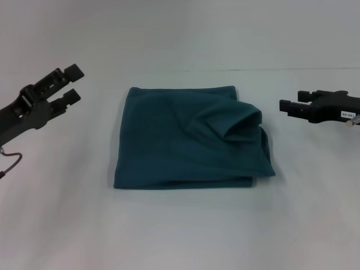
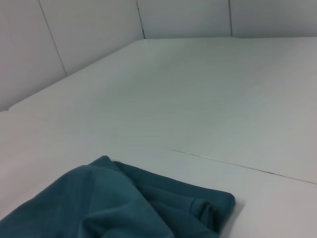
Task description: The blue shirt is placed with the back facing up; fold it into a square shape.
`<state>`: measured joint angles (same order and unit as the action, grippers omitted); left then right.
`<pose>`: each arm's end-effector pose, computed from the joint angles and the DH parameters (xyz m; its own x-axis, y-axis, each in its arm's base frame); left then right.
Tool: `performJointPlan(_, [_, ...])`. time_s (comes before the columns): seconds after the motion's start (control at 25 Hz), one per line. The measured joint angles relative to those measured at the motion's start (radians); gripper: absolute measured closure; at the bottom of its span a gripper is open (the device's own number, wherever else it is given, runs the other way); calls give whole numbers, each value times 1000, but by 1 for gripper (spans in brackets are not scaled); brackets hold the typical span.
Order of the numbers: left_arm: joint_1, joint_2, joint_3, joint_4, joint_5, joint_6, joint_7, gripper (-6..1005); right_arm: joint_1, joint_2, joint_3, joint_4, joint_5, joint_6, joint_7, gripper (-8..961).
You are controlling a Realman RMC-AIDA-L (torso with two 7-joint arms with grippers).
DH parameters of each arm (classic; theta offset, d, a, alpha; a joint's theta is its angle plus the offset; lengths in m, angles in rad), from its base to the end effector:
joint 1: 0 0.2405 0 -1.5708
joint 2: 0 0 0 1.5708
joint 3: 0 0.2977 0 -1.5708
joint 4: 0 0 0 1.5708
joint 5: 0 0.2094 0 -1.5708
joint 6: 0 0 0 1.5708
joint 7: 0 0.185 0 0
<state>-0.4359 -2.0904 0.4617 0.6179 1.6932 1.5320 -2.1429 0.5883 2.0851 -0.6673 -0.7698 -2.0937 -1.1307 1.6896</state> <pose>-0.3003 0.3737 0.0108 -0.1320 0.6316 0.7640 0.8501 -0.3242 0.4150 0.3046 0.4447 -0.0184 0.7178 -0.4766 -0.5075 -0.6904 -0.5817 -0.4301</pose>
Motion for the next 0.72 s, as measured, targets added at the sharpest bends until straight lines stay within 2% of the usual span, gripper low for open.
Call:
performJointPlan(0.16, [12, -1, -20, -2, 0, 0, 0, 63, 8, 0, -1, 5, 0, 0, 10, 313])
performJointPlan(0.4, [22, -2, -44, -2, 0, 0, 0, 63, 1, -3, -83, -17, -10, -2, 4, 312])
performJointPlan(0.52, [23, -2, -53, -2, 0, 1, -4, 63, -2, -7, -90, -20, -12, -3, 43, 312])
performJointPlan(0.64, [21, -4, -66, -2, -2, 6, -11, 63, 3, -19, -55, -20, 22, -10, 177, 312])
performJointPlan(0.72, [15, -6, -71, -9, -8, 8, -17, 63, 13, -44, -38, -20, 41, -33, 357, 313])
